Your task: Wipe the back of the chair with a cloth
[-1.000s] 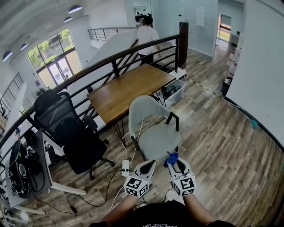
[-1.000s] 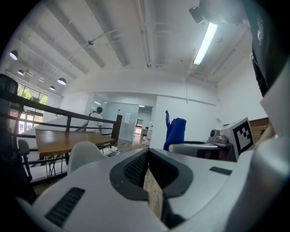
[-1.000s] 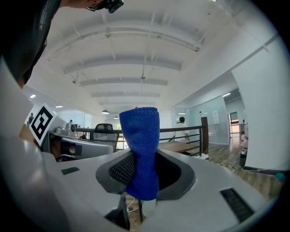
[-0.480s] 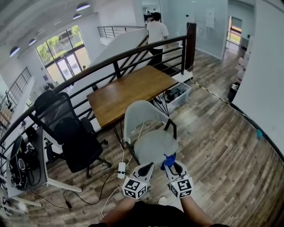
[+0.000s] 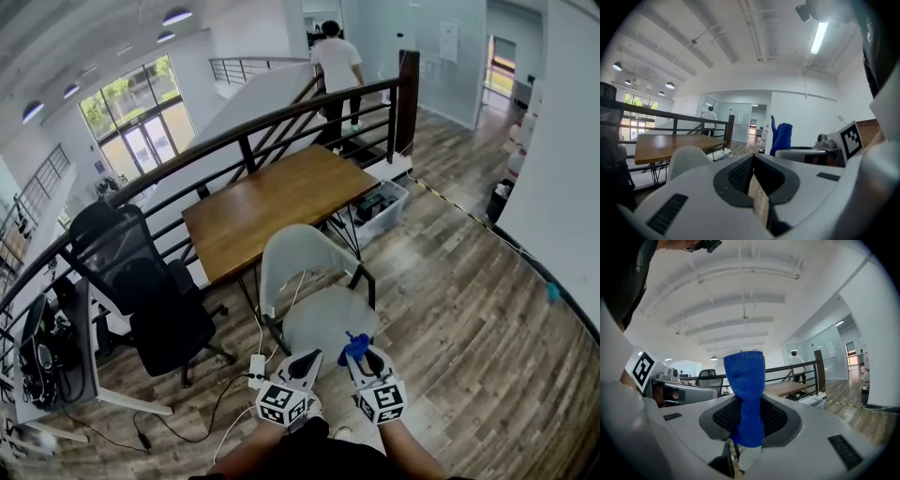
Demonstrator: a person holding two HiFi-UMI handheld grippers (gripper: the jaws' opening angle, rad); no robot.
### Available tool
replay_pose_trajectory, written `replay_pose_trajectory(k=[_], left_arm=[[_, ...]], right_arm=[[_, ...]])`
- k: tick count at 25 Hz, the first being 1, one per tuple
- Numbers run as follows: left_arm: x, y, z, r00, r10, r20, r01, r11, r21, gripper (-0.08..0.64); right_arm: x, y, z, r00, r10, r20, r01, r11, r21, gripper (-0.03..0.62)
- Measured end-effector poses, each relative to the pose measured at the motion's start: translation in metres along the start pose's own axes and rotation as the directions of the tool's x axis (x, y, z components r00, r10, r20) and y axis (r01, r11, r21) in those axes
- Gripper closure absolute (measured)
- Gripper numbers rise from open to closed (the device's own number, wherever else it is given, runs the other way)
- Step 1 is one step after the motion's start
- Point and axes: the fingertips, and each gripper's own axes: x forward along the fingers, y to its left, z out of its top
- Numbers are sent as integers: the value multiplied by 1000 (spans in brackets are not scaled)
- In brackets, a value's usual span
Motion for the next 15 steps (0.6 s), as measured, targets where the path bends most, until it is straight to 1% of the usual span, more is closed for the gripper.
replay_pose_trajectory(k=[7, 12, 15], left_arm=[[35, 56, 21, 1000, 4, 31, -4, 1000, 4, 553], [50, 95, 35, 999, 3, 39, -3, 1000, -5, 554], [52, 121, 36, 999, 24, 41, -23, 1000, -16, 552]], right_arm=[[61, -17, 17, 1000, 0, 2, 0, 999, -35, 472], [106, -15, 40, 1000, 8, 27, -6, 998, -58, 472], [132, -11, 54, 998, 26, 53, -22, 997, -73, 472]])
